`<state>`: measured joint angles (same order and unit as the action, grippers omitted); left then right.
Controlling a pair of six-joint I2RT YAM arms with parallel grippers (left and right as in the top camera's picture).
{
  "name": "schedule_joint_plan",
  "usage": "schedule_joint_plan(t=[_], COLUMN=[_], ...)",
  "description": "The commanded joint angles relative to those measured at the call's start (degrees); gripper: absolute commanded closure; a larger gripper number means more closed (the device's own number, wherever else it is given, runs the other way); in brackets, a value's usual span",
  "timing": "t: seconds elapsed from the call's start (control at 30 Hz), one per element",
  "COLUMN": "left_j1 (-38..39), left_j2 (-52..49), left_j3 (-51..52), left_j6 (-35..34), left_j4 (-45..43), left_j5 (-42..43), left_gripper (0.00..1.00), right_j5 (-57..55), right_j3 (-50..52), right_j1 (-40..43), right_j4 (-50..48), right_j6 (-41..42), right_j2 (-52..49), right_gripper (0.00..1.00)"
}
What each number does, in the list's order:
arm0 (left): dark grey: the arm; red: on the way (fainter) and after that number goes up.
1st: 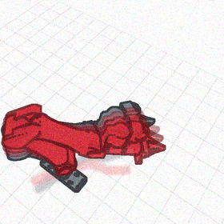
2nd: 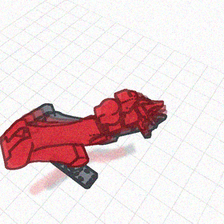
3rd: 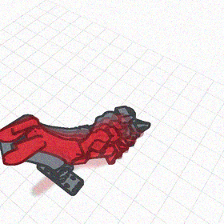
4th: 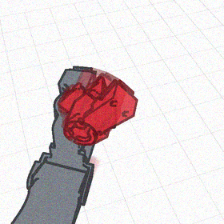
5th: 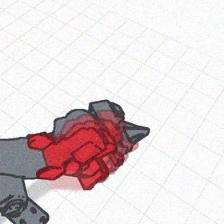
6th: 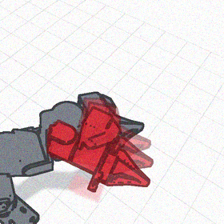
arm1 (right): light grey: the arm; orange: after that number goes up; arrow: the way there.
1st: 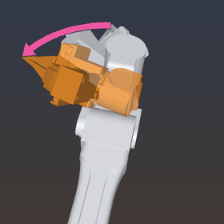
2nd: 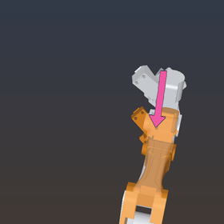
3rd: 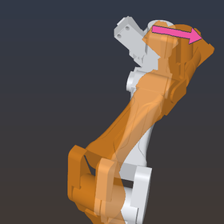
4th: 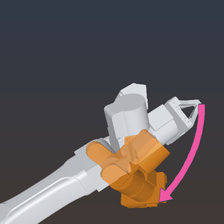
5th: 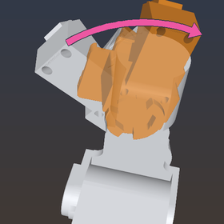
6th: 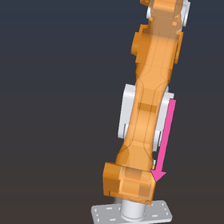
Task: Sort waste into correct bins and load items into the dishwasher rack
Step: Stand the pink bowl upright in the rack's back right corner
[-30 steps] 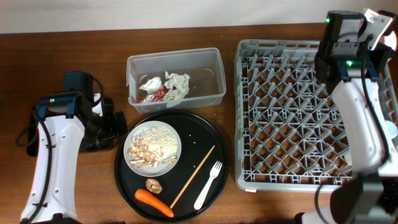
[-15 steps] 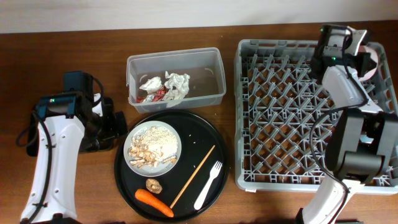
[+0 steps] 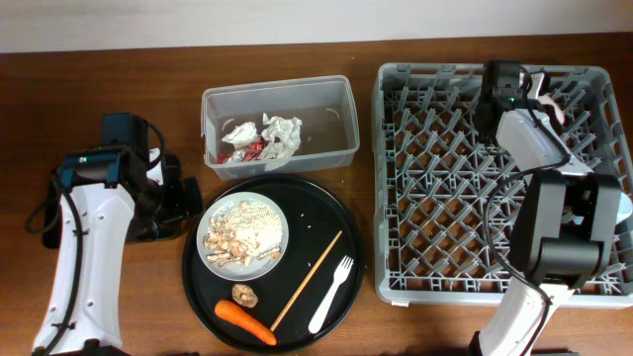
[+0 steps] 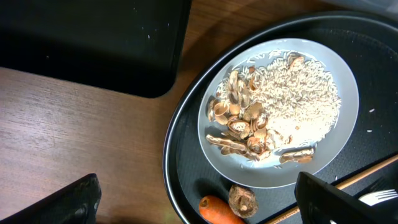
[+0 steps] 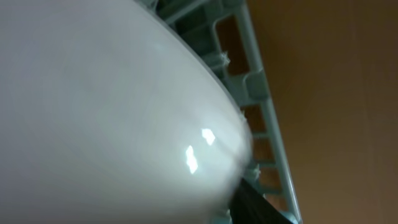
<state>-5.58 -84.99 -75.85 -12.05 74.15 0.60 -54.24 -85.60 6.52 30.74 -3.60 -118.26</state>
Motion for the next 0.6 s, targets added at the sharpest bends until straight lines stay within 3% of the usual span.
schedule_joint_plan(t=[0.0, 0.27, 0.37, 0.43, 0.5, 0.57], left_j1=[-0.11, -0.11, -0.11, -0.11, -0.11, -0.11], left_j2=[-0.22, -0.22, -0.22, -0.22, -0.22, -0.22], left_j3=[-0.02, -0.02, -0.02, -0.02, -0.02, -0.02], left_j6=[-0.35, -0.35, -0.35, -0.35, -0.35, -0.33], left_j4=[0.02, 0.04, 0.04, 0.02, 0.02, -0.09], left_j5=[-0.20, -0.17, -0.17, -0.17, -0.20, -0.20], left_gripper=[0.01, 0.01, 0.01, 0.01, 0.01, 0.01], right_j5=[1.36, 17.62, 28.61, 41.20, 64.48, 72.11], right_j3=[0.09, 0.09, 0.09, 0.09, 0.09, 0.11], right_j1=[-0.68, -0.68, -0.68, -0.68, -0.70, -1.75], right_j4=[5.11, 13.53, 18.25, 22.49, 30.71, 36.94], right_j6=[7.89, 11.43, 11.41, 11.39, 6.36, 6.38], right_j2=[-0.33, 14.38, 23.28, 28.98, 34.69, 35.74], right_gripper=[0.44, 0.37, 0.25, 0.02, 0.02, 0.01])
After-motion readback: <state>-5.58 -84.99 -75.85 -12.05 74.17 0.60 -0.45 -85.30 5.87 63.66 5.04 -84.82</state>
